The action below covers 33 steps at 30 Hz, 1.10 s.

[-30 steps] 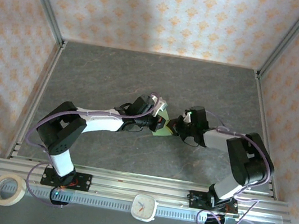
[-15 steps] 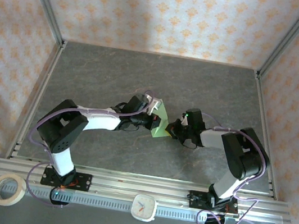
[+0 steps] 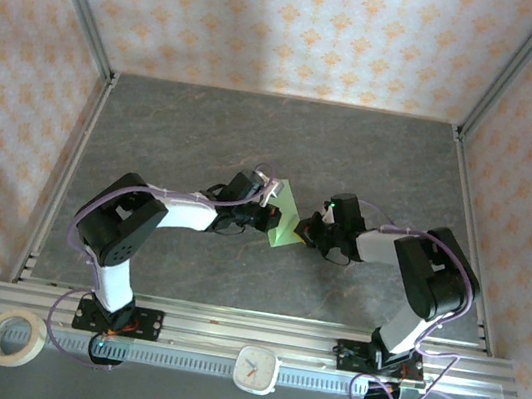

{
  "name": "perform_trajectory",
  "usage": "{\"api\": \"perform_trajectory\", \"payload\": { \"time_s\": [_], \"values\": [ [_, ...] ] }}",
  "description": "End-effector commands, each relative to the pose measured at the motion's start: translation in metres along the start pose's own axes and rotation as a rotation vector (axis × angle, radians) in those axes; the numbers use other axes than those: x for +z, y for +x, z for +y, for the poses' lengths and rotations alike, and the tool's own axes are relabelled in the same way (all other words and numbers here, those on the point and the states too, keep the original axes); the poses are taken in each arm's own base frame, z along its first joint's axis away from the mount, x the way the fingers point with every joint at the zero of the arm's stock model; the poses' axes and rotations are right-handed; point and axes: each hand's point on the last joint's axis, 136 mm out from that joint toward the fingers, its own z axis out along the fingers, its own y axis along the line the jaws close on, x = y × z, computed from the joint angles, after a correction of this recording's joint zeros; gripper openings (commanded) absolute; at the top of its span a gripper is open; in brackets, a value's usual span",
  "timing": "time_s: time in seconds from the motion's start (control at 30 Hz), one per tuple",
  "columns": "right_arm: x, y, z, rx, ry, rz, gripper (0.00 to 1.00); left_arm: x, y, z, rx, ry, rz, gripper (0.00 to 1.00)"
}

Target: Fold a paper plane with a square sheet of paper (pick it up from the middle)

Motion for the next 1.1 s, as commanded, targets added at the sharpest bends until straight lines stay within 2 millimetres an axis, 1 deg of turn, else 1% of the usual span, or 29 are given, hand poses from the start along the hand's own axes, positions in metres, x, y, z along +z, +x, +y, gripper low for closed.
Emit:
{"api": "perform_trajectory", "payload": {
  "time_s": [0.0,0.1,0.33,0.63,1.07],
  "values": [
    [0.002,0.008,-0.041,0.044,0.153,0.005,0.0,0.001,-0.004,0.018,0.029,-0.091,-0.012,0.0],
    [0.002,0.009,-0.041,0.042,0.158,0.008,0.0,0.001,-0.006,0.023,0.048,-0.12,-0.012,0.0],
    [0.002,0.008,-0.041,0.037,0.162,0.009,0.0,0.002,-0.001,0.031,0.084,-0.166,0.023,0.0],
    [0.002,0.008,-0.041,0.037,0.164,0.007,0.0,0.004,0.006,0.036,0.092,-0.181,0.047,0.0],
    [0.002,0.008,-0.042,0.038,0.17,0.006,0.0,0.003,0.006,0.044,0.113,-0.224,0.052,0.0]
  ]
}}
